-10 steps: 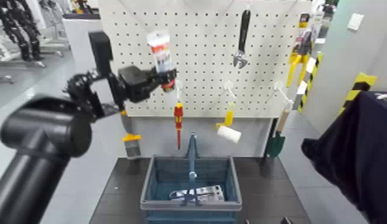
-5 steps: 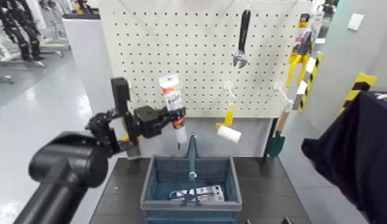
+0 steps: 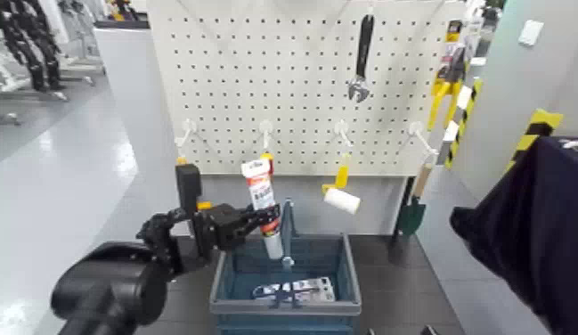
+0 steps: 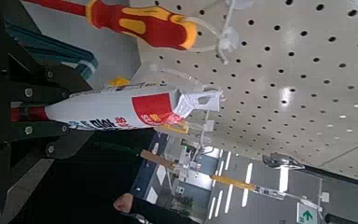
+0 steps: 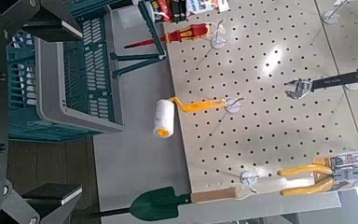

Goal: Put the red glue tube into the crate.

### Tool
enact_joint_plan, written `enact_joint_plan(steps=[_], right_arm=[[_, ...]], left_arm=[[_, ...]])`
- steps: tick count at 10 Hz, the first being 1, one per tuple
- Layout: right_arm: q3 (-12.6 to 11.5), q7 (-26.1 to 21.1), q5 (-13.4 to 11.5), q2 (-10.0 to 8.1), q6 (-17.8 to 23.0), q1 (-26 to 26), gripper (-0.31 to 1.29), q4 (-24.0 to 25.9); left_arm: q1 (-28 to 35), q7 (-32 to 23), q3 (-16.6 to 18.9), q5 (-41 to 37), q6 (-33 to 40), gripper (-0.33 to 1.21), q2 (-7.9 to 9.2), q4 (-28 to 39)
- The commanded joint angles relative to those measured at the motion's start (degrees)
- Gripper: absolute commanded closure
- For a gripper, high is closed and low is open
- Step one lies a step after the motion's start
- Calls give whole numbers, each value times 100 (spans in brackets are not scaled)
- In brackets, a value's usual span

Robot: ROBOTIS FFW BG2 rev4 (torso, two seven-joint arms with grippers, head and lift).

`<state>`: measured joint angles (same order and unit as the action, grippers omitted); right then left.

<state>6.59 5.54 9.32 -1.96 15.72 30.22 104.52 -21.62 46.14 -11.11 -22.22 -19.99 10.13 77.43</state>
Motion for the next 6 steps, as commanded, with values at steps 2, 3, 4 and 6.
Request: enact_joint_plan(steps=[2, 3, 4, 6], right_arm=[[0, 0, 0, -6, 10, 1, 15, -1], [0, 9, 0, -6, 10, 1, 15, -1], [0, 9, 0, -6, 10, 1, 15, -1], [0, 26, 0, -15, 10, -7, 15, -1]], left_arm=[[246, -26, 179, 103, -66, 116, -11, -53], [255, -26, 197, 103, -49, 116, -20, -123], [273, -17, 214, 121, -49, 116, -20, -185], [290, -17, 241, 147, -31, 116, -29, -290]])
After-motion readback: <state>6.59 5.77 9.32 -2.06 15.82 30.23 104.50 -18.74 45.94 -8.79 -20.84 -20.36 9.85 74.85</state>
